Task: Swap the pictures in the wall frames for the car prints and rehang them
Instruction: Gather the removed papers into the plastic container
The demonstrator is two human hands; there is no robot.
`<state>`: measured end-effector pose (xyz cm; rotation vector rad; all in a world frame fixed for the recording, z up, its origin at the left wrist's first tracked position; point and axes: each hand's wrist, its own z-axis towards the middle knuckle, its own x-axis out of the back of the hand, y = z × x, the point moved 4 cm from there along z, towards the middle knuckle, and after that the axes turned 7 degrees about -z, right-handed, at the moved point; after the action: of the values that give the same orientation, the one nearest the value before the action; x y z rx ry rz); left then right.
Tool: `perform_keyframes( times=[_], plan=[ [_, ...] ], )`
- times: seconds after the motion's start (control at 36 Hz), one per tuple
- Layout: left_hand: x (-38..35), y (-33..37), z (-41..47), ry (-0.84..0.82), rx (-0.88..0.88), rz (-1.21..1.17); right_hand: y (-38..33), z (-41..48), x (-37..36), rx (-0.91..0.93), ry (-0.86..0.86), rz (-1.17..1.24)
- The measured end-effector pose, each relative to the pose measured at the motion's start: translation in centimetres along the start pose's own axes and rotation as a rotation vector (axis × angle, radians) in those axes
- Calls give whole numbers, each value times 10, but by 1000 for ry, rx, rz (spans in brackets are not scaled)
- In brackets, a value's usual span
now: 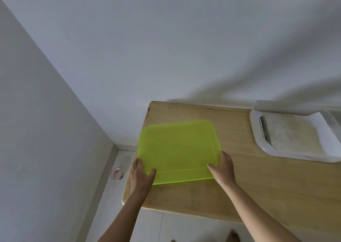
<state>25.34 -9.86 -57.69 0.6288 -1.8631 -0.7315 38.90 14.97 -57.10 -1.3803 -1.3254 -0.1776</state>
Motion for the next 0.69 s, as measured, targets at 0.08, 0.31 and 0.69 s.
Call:
perform_keyframes(
  times=[0.08,0.31,0.69],
  plan=[
    [0,12,-2,41,-16,-33,-6,4,14,31,26,22],
    [-39,98,-8,84,-164,-175,10,25,104,89,216,134],
    [-247,244,-86,-186,-319,-168,205,67,276,-125,402,135]
  ],
)
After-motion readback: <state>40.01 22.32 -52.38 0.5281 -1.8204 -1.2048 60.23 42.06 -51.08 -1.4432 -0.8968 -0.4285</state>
